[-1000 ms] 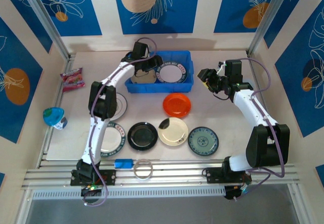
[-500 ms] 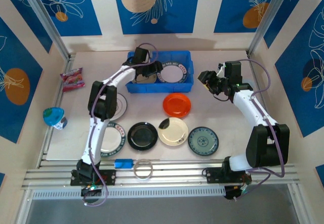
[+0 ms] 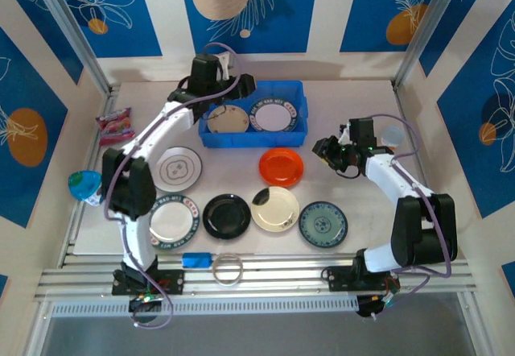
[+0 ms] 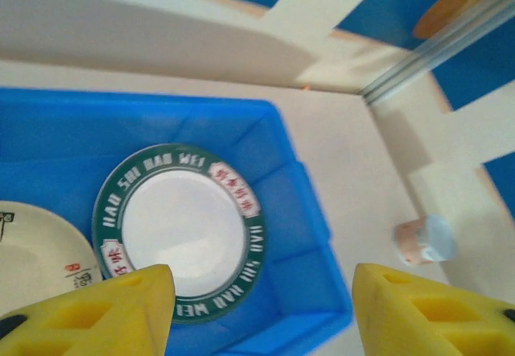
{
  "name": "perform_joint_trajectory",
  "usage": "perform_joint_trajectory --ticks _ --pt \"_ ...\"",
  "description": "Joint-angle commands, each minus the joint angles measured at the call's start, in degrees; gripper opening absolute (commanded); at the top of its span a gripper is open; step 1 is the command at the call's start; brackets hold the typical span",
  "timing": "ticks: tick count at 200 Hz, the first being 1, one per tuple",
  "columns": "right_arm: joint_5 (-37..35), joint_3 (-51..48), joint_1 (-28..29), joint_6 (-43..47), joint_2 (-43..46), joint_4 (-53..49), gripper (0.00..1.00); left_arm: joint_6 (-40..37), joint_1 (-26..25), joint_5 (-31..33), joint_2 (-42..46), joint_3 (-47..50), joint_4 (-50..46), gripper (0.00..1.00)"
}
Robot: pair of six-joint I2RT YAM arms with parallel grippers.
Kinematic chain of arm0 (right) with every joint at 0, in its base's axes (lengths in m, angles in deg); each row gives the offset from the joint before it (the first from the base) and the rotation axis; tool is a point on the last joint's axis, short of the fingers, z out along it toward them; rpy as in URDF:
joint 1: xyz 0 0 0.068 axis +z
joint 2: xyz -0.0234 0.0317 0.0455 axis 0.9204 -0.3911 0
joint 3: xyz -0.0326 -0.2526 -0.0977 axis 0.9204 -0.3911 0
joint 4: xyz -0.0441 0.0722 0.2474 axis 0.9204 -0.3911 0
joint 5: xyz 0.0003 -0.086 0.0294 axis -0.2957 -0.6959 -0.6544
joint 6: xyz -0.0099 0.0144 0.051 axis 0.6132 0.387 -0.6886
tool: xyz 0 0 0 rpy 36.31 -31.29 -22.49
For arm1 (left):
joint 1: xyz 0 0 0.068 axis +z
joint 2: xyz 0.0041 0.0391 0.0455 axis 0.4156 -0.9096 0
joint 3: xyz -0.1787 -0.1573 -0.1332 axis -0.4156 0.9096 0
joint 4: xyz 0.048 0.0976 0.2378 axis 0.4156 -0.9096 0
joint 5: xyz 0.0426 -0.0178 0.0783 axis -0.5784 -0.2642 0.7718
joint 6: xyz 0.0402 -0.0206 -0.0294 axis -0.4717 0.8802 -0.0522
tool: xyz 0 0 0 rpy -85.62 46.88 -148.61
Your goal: Place the plates into the plastic bin on the countertop
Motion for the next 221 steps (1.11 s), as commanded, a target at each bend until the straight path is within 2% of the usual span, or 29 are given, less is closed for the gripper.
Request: perform_joint_trajectory --ticks 1,46,86,106,137,178,221 --pt "-0.1 -1.5 1.1 1.0 -0.1 -2.4 0.38 -2.2 -1.5 -1.4 4.8 4.7 -0.9 0.61" --pt "-1.1 -2.8 2.8 1.9 0.6 -7.7 0.36 -5.7 -6.5 -0.6 15.2 14.5 -6.1 0.61" --pt "-7.2 -4.7 2.0 0.4 5.7 -11.7 0.37 -10.6 -13.6 -1.4 18.3 20.9 -9.2 0.6" --pt "-8.7 -6.9 -0.9 -3.4 10.0 -9.7 0.37 -13.8 -17.0 -2.3 16.3 21.6 -9.5 0.59" --pt "-6.7 -10.9 -5.7 -8.0 16.0 -5.2 0.37 -17.6 -21.8 -3.6 11.2 20.5 -7.7 0.58" --pt "-4.2 -11.5 -10.6 -7.7 19.5 -4.9 0.39 -21.1 -26.7 -6.8 2.0 16.0 -6.6 0.58" --pt "-2.1 -12.4 -13.4 -6.4 22.5 -5.8 0.4 -22.4 -28.7 -8.9 -5.7 11.0 -7.0 0.57"
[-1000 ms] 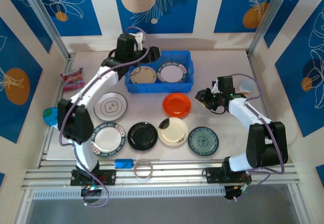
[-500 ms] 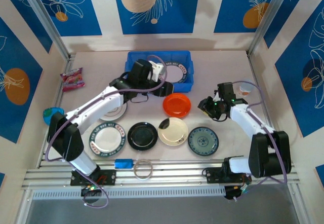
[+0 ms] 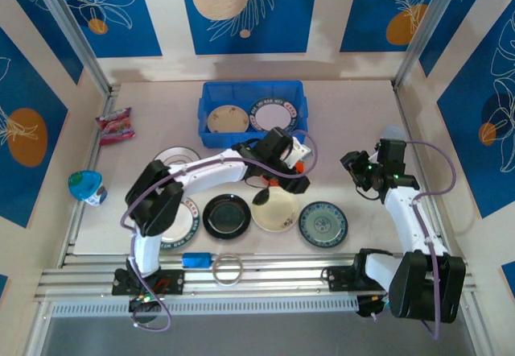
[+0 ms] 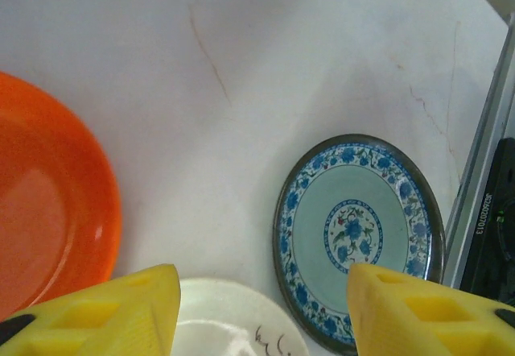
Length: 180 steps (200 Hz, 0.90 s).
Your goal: Place the plates into the plastic bin on the countertop
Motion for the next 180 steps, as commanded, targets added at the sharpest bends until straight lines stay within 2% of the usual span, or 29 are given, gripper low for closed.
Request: perform_joint_trajectory --ticks 1,66,142,180 --pt "2.6 -1.3 -1.0 0.3 1.8 -0.5 0.4 -2.5 -0.8 -3.3 -2.7 -4.2 -0.2 0.57" --pt "3.9 -4.0 -2.7 0.0 4.2 0.1 0.41 -7.2 -3.3 -5.9 -13.3 -14.1 -8.3 0.54" --pt "6.0 -5.7 -5.1 -0.1 5.0 1.9 0.41 -7.1 -3.4 -7.5 -16.5 -14.7 -8.3 0.52" --pt "6.7 -6.2 -5.7 0.0 5.0 2.7 0.41 -6.2 -3.4 -10.6 -17.8 -14.7 -7.6 0.5"
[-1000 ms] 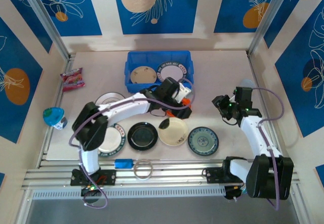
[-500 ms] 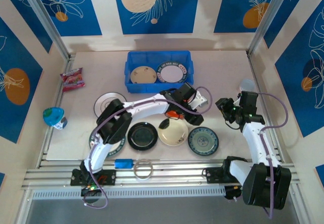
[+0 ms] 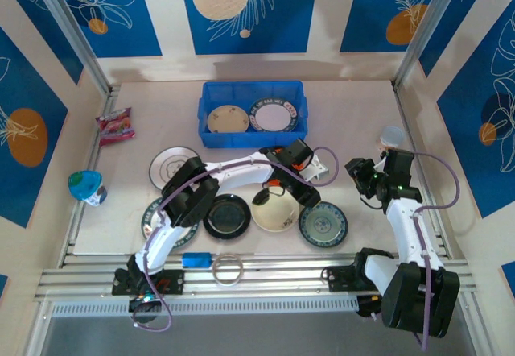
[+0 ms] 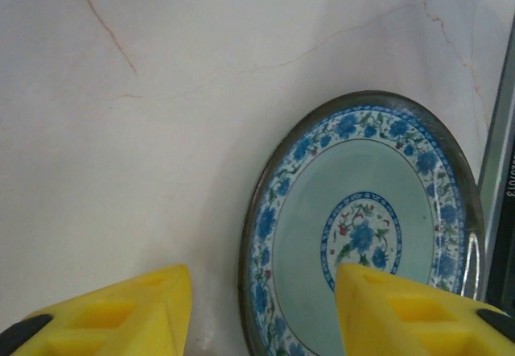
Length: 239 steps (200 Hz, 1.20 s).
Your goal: Place the plates into the plastic bin on the countertop
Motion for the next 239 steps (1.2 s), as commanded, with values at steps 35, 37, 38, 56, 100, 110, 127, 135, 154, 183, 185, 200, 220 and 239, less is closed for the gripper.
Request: perform_joint_trajectory --ticks 35,37,38,56,100,110,127,135,154,183,185,200,220,239 --pt "3.0 -2.0 -1.0 -0.3 0.4 2.4 0.41 1.0 -0.5 -4.9 -3.6 -1.6 0.8 0.48" --pt "3.1 -2.0 -1.0 -0.3 0.4 2.4 0.41 1.0 -0.5 -5.0 -3.6 -1.6 0.8 0.48" --pt "3.1 -2.1 -1.0 -0.3 0.4 2.4 0.41 1.1 -0.5 -5.0 -3.6 -1.6 0.8 0.48" --pt "3.5 -2.7 -1.2 -0.6 0.5 3.2 0.41 1.1 -0.7 -5.5 -4.0 -1.6 0.9 0.46" --pt "3.6 -2.9 -1.5 -0.2 0.1 3.6 0.41 1.0 -1.2 -5.6 -5.1 -2.4 0.0 0.41" --pt "3.7 -2.9 -1.5 -0.1 0.0 3.7 0.41 1.0 -1.1 -5.4 -5.4 -2.6 -0.2 0.39" --pt "3.8 -2.9 -1.6 0.0 -0.7 3.9 0.41 1.0 -1.2 -5.6 -5.8 -3.0 -0.6 0.34" --pt "4.0 -3.0 -1.6 0.0 -0.9 4.1 0.41 1.0 -1.2 -5.7 -5.9 -3.3 -0.7 0.32" --pt "4.1 -3.3 -1.8 0.0 -1.2 4.5 0.41 1.0 -1.3 -5.8 -6.3 -3.8 -1.1 0.29" --pt "4.1 -3.4 -1.9 0.1 -1.4 4.6 0.41 1.1 -1.3 -6.0 -7.0 -4.7 -1.7 0.22" --pt "4.1 -3.4 -1.9 0.1 -1.4 4.7 0.41 1.1 -1.3 -5.9 -7.0 -4.8 -1.8 0.21" --pt "4.0 -3.3 -2.0 0.2 -1.6 4.8 0.41 1.1 -1.3 -6.1 -7.4 -5.4 -2.2 0.14" --pt "3.8 -3.2 -2.2 0.2 -1.8 5.0 0.41 1.3 -1.3 -6.3 -7.6 -6.1 -2.4 0.06" --pt "3.9 -2.7 -2.3 0.3 -2.1 4.9 0.4 1.4 -1.2 -6.7 -7.1 -6.7 -2.6 0.0"
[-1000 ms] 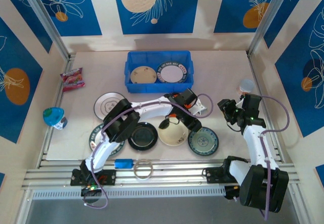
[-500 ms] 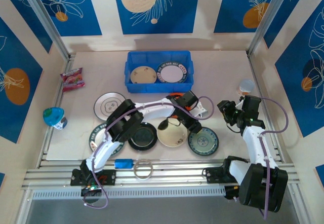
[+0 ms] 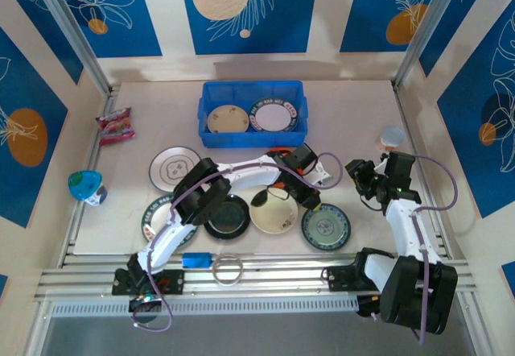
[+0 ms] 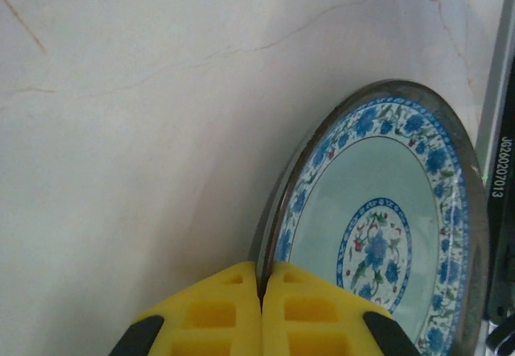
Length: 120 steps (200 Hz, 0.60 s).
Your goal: Place the plates into the plastic bin on the countertop
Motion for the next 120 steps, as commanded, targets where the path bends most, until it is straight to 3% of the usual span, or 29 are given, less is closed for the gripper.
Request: perform_joint_trajectory --ticks 1,42,70,120 --pt "1.1 0.1 -0.5 0.3 -0.6 -0.1 0.4 -0.3 -0.6 -0.9 -0.7 -1.9 -1.6 0.0" --pt "0.3 2.6 -2.5 0.9 -0.1 -1.3 0.41 0.7 0.1 -3.6 2.4 -2.6 -1.8 0.0" --pt "0.4 5.9 -4.8 1.8 0.3 -2.5 0.42 5.3 2.2 -4.8 7.0 -0.9 0.7 0.0" --pt "-0.1 13.9 -5.0 3.6 1.3 -4.2 0.48 16.0 8.2 6.7 21.5 8.0 7.5 0.0"
